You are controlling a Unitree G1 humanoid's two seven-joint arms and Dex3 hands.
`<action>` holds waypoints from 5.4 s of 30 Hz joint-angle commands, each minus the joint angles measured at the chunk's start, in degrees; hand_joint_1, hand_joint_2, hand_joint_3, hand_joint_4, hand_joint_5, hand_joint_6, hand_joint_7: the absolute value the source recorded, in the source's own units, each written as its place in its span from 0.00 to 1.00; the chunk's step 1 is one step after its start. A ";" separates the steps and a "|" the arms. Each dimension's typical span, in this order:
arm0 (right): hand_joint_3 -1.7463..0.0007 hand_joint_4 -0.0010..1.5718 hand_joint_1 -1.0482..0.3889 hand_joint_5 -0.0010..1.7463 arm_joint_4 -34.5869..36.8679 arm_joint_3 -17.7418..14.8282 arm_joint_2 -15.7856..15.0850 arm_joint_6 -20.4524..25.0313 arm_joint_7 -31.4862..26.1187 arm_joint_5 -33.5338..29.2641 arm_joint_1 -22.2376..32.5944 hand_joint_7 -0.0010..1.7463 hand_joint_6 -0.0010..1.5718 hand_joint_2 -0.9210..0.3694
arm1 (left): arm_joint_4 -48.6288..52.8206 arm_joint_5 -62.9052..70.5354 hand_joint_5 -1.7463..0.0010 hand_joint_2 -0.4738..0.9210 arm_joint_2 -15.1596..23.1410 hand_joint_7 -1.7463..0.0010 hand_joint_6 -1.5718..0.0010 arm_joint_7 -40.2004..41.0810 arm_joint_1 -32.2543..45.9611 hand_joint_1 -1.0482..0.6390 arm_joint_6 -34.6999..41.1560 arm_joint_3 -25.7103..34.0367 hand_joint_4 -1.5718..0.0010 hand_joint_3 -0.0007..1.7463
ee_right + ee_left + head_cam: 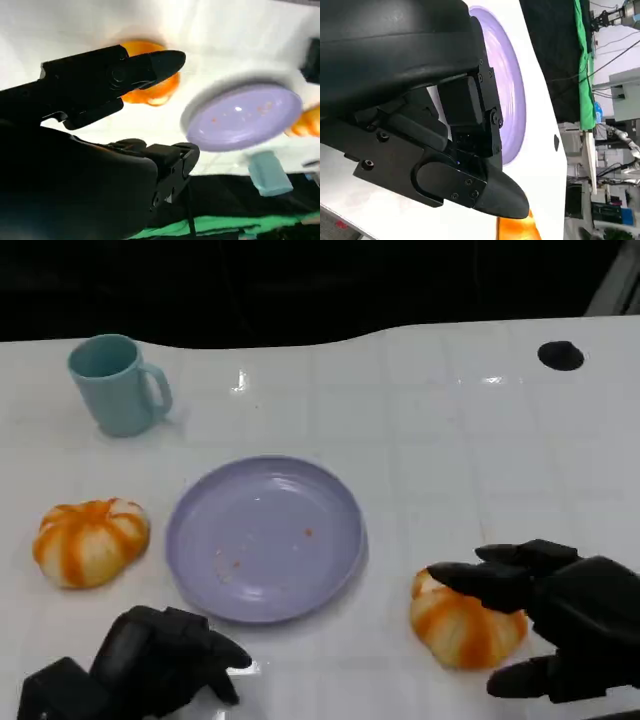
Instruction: Grasp the bread from the table and place it into the plate.
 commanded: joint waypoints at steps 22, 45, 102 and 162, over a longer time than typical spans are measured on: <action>0.99 0.04 0.27 0.08 22.28 14.51 1.60 6.37 -11.64 -16.43 -12.92 0.00 0.12 0.00 | -0.80 0.22 0.42 1.00 0.44 0.83 0.02 0.53 0.53 0.00 0.31 0.29 0.16 0.05; 0.55 0.49 0.50 1.00 44.52 15.42 7.44 -5.52 -44.64 -8.90 -18.92 0.84 0.43 0.14 | -0.42 0.81 0.41 1.00 0.44 0.83 0.02 0.95 0.77 0.00 -0.53 0.20 0.17 0.05; 0.90 0.00 0.33 0.20 68.87 18.76 27.16 -14.83 -28.58 6.34 -43.15 0.00 0.17 0.00 | 1.73 -0.30 0.43 1.00 -0.31 0.83 0.02 -1.17 1.73 0.00 -3.39 -0.07 0.17 0.04; 0.04 0.60 0.61 1.00 44.16 -1.69 17.20 -46.19 -13.46 34.64 -1.86 0.85 0.56 0.58 | -0.57 -0.60 0.44 1.00 -0.72 0.84 0.01 -0.74 2.68 0.00 -1.46 -0.09 0.16 0.04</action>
